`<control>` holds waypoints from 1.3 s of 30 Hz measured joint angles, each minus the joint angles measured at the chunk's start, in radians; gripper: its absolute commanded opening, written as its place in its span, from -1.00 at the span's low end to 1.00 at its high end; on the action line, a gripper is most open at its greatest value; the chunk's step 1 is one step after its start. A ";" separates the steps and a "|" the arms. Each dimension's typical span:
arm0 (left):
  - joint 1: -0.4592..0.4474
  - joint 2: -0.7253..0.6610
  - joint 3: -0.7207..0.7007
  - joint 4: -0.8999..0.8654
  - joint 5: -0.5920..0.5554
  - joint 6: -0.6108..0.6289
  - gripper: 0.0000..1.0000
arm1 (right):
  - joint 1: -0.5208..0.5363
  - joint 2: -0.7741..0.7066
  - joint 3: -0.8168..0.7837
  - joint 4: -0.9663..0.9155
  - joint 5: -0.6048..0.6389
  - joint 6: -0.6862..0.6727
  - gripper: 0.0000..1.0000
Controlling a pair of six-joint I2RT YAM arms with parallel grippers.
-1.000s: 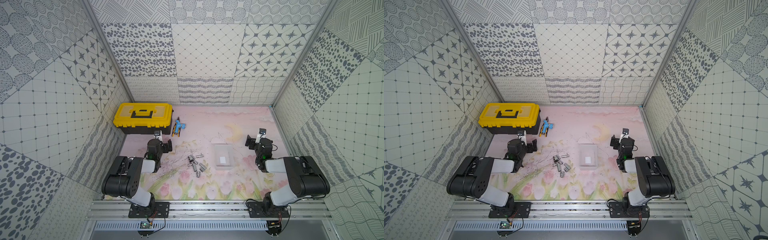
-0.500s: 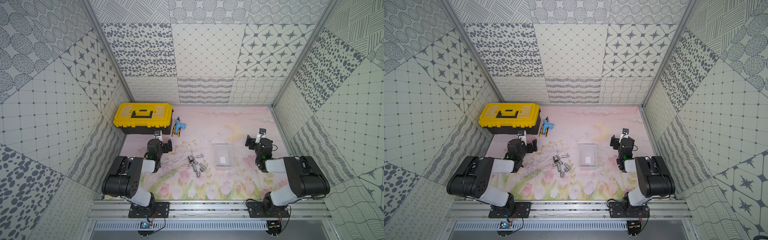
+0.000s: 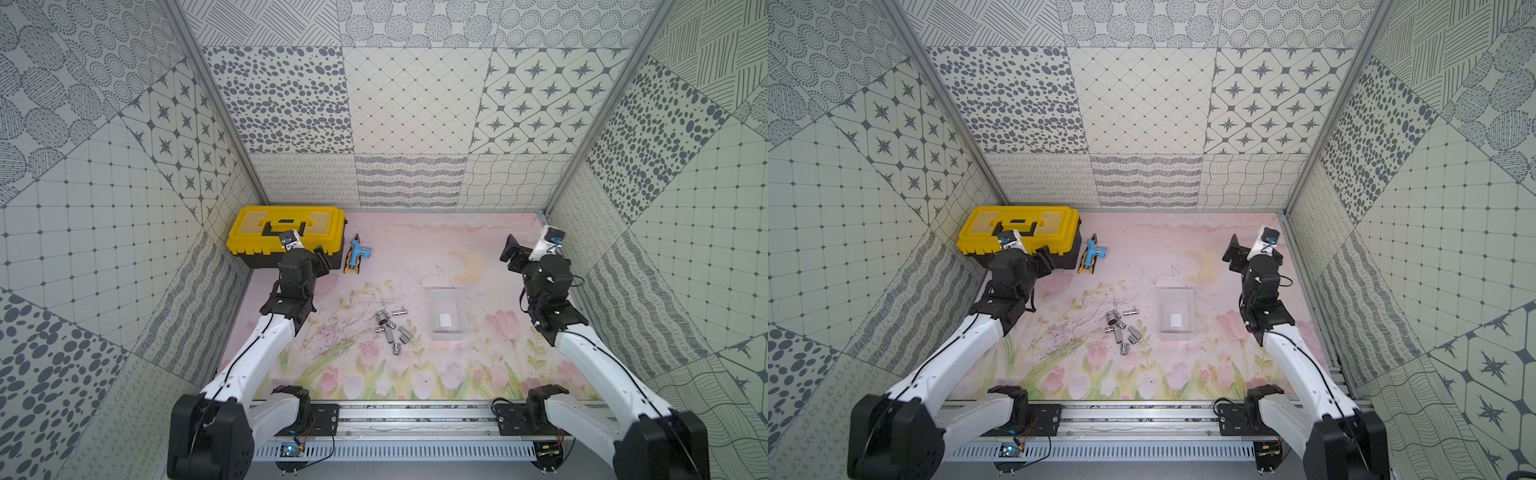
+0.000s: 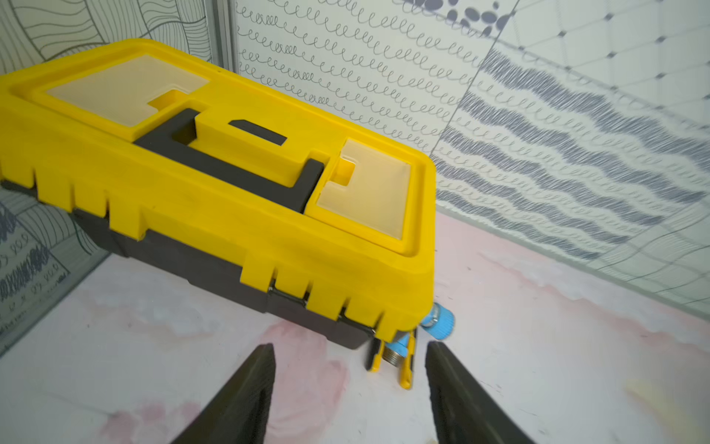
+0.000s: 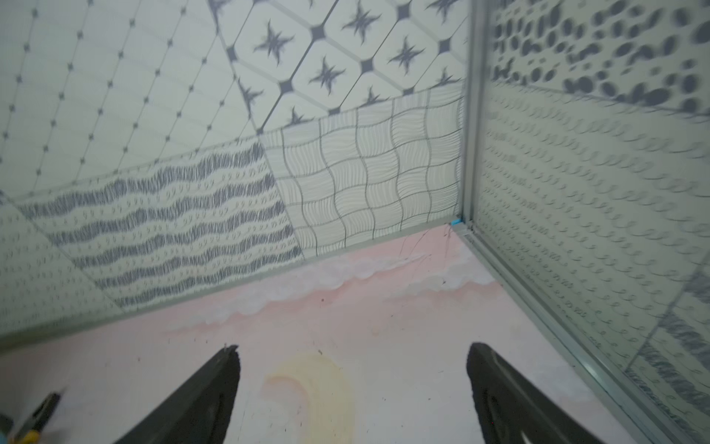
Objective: Put the socket on the desktop into the storage box
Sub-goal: Pick up the socket head at the center of the board.
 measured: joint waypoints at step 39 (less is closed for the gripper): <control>-0.564 -0.232 -0.042 -0.771 0.052 -0.421 0.08 | 1.200 0.830 0.576 -0.833 -0.041 0.599 -0.12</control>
